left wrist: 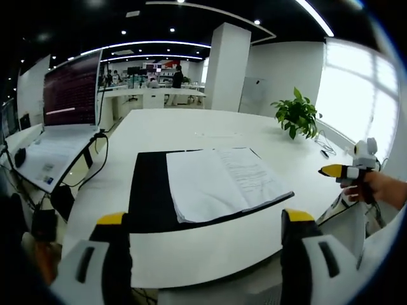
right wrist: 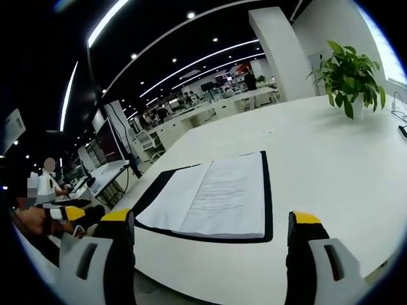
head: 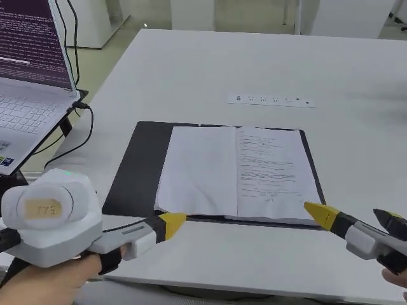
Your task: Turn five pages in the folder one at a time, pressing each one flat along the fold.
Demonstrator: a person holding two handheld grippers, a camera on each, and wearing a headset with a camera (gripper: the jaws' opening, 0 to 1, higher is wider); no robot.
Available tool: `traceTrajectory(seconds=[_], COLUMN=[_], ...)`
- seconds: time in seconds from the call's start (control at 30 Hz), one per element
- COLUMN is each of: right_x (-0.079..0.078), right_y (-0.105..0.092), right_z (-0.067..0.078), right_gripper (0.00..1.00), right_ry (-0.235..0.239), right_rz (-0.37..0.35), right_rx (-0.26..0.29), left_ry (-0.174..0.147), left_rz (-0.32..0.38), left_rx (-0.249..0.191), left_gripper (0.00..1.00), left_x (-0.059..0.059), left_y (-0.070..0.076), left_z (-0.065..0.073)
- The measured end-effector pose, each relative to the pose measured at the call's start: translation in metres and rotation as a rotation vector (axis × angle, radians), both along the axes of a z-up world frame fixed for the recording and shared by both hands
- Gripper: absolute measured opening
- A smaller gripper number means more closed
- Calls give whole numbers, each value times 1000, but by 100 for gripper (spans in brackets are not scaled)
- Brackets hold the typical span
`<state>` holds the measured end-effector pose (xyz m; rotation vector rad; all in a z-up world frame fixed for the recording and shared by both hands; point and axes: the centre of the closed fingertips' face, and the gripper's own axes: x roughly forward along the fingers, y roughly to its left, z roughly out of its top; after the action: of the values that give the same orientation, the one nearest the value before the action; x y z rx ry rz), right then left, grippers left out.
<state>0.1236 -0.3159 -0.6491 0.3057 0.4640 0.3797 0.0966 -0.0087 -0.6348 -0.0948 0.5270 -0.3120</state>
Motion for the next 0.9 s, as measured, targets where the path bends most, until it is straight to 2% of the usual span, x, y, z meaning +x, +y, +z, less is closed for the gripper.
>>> traceTrajectory(seconds=[0.1,0.3,0.5,0.9], right_x=[-2,-4,-6,-12], right_y=[3,5,3,-10], right_z=[-2,-6,-7,-8], right_gripper=[98,97,95,90], right_ry=[-3,0,0,-5], right_rz=[22,50,37,-30], right_rx=[-37,-83,-76,-32], left_ry=[-15,-12,-8,3], left_rz=[-17,-37,-76,-160], left_rx=[3,-2,12,12], left_gripper=[99,99,99,97], left_x=[-3,-5,1,15], left_y=[-2,-8,-17,-51], left_z=[3,4,1,-5])
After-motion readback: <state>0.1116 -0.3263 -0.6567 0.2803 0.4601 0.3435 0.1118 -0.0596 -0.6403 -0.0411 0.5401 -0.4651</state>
